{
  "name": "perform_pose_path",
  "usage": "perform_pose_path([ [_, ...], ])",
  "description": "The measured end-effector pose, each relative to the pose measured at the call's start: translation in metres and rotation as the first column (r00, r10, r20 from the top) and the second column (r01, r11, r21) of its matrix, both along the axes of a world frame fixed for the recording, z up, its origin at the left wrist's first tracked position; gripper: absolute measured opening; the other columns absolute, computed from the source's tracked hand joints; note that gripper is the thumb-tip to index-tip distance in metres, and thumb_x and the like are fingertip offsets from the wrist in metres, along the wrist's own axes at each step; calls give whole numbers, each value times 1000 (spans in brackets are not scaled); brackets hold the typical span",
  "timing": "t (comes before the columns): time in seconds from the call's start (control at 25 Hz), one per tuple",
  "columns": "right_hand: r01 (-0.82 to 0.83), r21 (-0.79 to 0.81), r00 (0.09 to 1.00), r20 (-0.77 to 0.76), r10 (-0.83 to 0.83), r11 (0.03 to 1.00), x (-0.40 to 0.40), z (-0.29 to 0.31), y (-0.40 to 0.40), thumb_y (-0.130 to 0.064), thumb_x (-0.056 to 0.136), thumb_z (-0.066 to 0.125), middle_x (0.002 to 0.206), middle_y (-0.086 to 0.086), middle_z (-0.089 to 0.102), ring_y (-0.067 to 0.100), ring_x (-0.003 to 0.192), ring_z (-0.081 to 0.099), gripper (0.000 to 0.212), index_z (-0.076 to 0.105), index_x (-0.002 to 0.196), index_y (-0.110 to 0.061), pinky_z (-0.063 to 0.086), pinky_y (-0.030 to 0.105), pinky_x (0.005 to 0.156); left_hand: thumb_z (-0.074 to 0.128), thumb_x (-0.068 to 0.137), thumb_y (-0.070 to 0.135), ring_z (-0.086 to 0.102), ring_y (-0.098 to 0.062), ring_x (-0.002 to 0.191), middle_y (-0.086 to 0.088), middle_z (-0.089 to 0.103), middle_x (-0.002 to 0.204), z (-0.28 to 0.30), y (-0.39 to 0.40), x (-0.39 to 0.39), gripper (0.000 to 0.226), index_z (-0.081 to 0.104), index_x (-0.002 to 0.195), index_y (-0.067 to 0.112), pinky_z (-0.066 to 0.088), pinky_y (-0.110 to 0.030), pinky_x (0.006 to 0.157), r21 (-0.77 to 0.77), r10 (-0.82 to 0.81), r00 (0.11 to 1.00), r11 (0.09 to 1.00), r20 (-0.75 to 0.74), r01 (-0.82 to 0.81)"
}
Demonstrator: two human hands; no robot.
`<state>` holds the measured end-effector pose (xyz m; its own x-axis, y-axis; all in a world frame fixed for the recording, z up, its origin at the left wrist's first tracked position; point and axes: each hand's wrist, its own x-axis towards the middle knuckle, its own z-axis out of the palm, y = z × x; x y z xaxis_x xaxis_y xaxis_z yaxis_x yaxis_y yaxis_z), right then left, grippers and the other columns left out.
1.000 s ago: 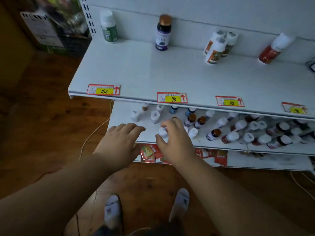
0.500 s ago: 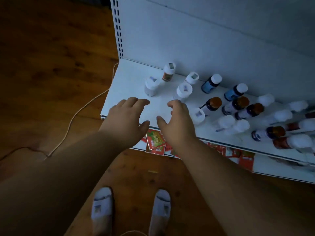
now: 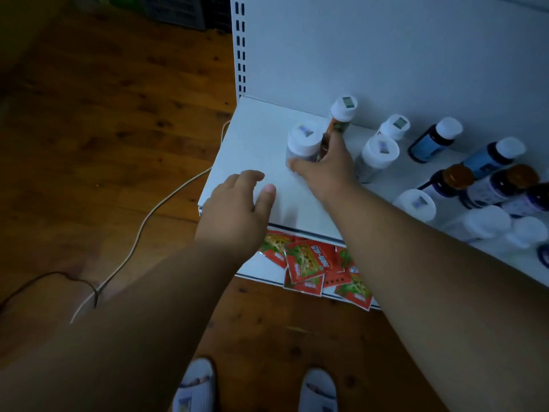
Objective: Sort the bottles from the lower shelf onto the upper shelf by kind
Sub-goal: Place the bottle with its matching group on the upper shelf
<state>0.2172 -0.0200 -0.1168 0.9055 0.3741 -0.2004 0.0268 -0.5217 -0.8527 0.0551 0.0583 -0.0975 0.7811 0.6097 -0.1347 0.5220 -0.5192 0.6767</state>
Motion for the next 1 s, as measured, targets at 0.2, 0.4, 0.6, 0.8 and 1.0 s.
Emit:
perform_pose_path([
  [0.2, 99, 262, 928, -373, 6, 960, -67, 88, -43, -49, 51, 83, 106, 4, 69, 20, 93, 70, 73, 53, 113, -24, 56, 42, 78, 24, 103, 49, 54, -5, 106, 7, 60, 117, 79, -31, -39, 45, 53, 125, 23, 47, -33, 89, -230, 82, 987, 972, 140, -48],
  [0.4, 170, 433, 738, -651, 177, 885, -148, 243, -110, -26, 74, 77, 100, 8, 69, 25, 97, 69, 53, 58, 121, -13, 57, 41, 81, 21, 100, 53, 54, 0, 101, 12, 60, 106, 225, -84, -101, 47, 54, 118, 25, 45, -22, 83, -323, 0, 988, 945, 151, 50],
  [0.6, 305, 468, 729, -675, 114, 829, -196, 385, -178, -46, 82, 67, 96, 3, 73, 17, 89, 71, 50, 60, 122, -15, 57, 36, 72, 17, 95, 65, 51, 4, 111, 22, 56, 114, 353, -126, -135, 50, 49, 123, 40, 41, -14, 85, -360, -149, 970, 909, 190, 210],
  [0.8, 550, 498, 736, -668, -107, 670, -222, 447, -216, -42, 86, 55, 103, 8, 73, 20, 95, 70, 39, 67, 111, -14, 55, 39, 85, 18, 91, 64, 55, 10, 108, 25, 62, 110, 418, -150, -108, 44, 52, 113, 48, 43, -6, 84, -485, -423, 843, 690, 332, 537],
  [1.0, 597, 597, 783, -578, -229, 536, -244, 471, -284, -31, 84, 65, 122, 22, 65, 35, 112, 64, 54, 55, 129, -3, 54, 52, 91, 18, 94, 52, 57, 10, 100, 11, 65, 110, 456, -216, -85, 49, 57, 116, 33, 39, -1, 76, -423, -626, 666, 518, 405, 744],
])
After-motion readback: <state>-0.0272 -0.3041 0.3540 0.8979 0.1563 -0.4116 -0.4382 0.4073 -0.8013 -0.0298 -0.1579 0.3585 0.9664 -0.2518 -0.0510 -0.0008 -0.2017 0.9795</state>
